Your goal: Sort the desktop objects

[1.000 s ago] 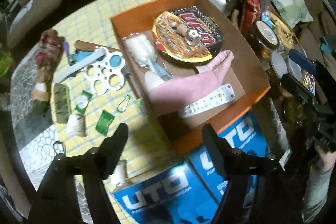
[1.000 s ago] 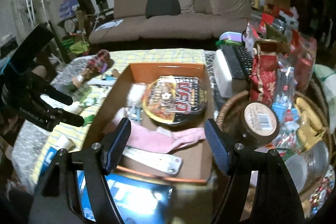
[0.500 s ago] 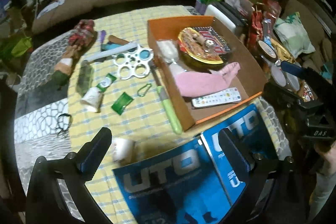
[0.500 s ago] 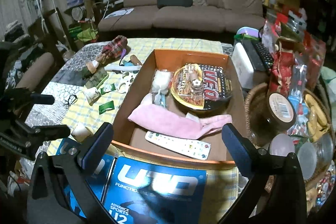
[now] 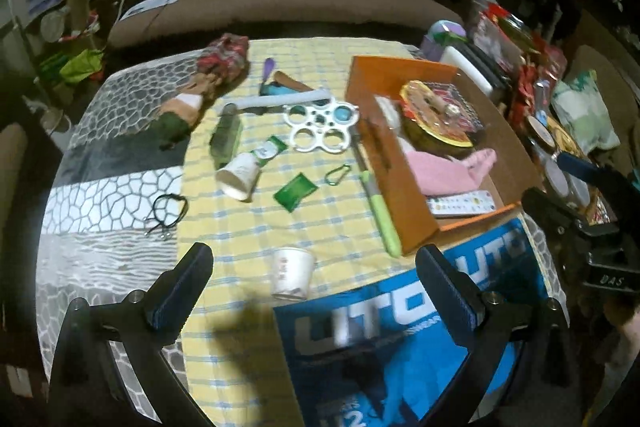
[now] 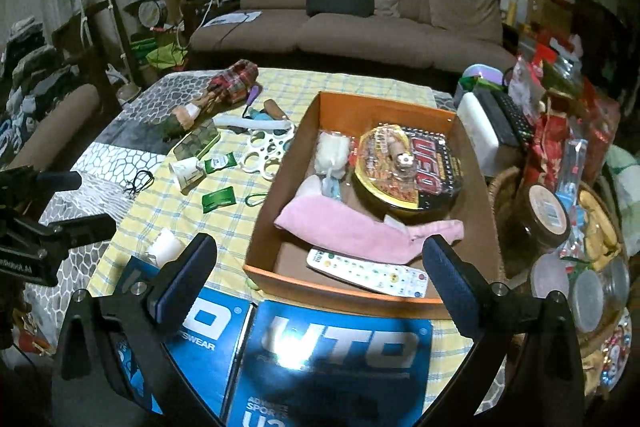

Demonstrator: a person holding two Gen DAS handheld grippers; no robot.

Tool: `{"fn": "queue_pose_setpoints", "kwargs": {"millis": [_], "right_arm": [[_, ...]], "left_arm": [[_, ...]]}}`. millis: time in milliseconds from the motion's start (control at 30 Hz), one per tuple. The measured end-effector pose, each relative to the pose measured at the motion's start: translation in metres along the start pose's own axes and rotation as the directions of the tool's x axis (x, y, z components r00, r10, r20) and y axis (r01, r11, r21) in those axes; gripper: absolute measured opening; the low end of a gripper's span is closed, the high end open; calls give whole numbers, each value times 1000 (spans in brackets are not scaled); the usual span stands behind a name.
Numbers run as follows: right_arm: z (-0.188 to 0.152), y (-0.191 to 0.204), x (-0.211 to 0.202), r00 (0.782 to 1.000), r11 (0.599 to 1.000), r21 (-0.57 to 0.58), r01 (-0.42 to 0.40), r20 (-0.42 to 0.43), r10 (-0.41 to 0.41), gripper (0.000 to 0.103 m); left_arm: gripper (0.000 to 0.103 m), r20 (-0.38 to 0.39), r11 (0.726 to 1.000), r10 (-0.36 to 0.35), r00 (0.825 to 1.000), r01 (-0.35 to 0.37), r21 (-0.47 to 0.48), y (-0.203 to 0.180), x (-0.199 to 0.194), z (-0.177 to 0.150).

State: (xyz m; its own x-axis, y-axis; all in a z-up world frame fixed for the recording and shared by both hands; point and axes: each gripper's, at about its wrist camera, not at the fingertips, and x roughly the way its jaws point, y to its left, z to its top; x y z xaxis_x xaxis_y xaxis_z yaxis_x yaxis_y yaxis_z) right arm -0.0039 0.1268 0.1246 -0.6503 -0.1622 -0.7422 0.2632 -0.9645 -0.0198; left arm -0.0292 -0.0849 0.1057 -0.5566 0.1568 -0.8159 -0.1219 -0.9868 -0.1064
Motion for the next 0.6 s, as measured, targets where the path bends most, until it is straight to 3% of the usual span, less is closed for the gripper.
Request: {"fn": "queue_pose_setpoints", "kwargs": {"millis": [167, 333, 467, 600], "right_arm": [[2, 10, 13, 1000, 1000, -6, -9, -9, 9, 103], [1, 10, 22, 997, 996, 42, -73, 17, 73, 103], [2, 8, 27, 991, 989, 78, -128, 42, 125, 103], [2, 10, 43, 990, 985, 103, -141, 36, 138, 103]], "left_arm": [[103, 30, 998, 35, 999, -33, -46, 21, 7, -3], [103, 59, 993, -21, 998, 28, -111, 43, 24, -8], [103, 54, 988, 14, 998, -6, -152, 64, 44, -7], [103, 47, 982, 2, 999, 7, -190, 73, 58, -11]]}}
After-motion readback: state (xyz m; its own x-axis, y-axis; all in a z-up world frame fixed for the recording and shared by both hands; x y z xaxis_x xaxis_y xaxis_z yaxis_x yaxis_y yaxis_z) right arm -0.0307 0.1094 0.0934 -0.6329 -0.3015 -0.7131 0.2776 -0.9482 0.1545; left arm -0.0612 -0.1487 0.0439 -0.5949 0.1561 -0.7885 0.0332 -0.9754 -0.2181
